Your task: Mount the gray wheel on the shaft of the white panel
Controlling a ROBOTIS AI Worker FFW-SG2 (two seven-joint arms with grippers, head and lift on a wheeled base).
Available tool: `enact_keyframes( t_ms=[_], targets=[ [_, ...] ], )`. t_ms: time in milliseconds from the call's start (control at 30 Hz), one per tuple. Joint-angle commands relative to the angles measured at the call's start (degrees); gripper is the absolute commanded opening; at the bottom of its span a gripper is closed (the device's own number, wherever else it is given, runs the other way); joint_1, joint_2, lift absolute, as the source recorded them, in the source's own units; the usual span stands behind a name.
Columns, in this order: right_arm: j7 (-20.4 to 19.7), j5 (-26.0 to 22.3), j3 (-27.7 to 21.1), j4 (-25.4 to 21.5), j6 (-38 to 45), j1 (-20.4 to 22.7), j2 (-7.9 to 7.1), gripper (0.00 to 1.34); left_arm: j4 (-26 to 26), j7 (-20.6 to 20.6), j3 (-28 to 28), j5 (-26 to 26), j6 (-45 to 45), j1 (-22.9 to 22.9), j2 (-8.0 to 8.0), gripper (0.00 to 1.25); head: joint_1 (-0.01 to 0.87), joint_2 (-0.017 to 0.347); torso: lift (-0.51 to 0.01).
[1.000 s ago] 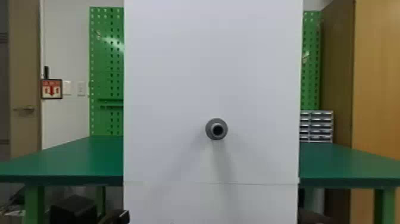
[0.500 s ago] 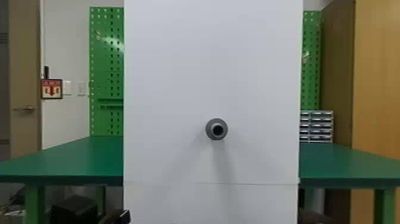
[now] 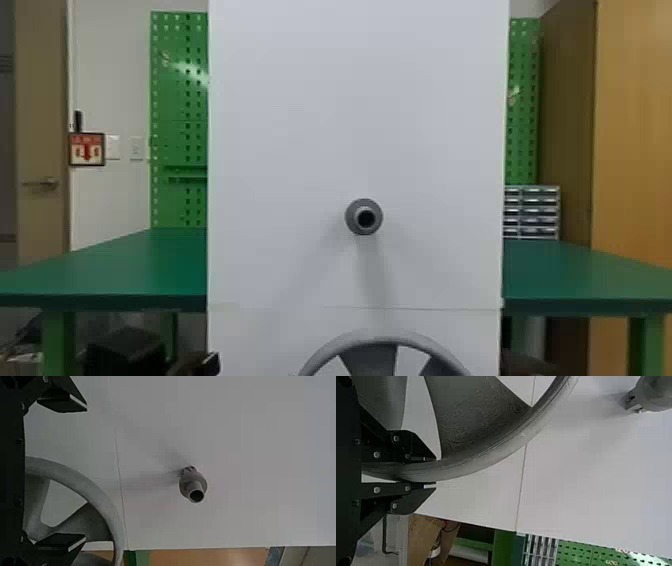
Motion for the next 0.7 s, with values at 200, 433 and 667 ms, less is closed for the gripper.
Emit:
enact_keyframes(
  t_ms=[200, 433, 667],
  targets=[
    [-2.3, -5.9, 0.8, -3.5, 8.1, -5.3, -0.48, 0.01, 0.1, 0.0, 0.1, -0.1, 0.1, 0.0, 0.0, 1.12, 0.034, 0.034, -0.489],
    [-6.1, -9.7, 1.1, -6.3, 14.2, -9.1, -0.57, 0.01, 0.1, 0.0, 0.1, 0.0, 0.2, 0.0, 0.09, 1.12, 0.034, 0.034, -0.489],
    [-8.9, -13.0, 1.3, -8.3, 19.3, -13.0, -0.57, 0.01, 0.1, 0.0, 0.0, 0.0, 0.5, 0.0, 0.18, 1.12, 0.034, 0.034, -0.489]
  ],
)
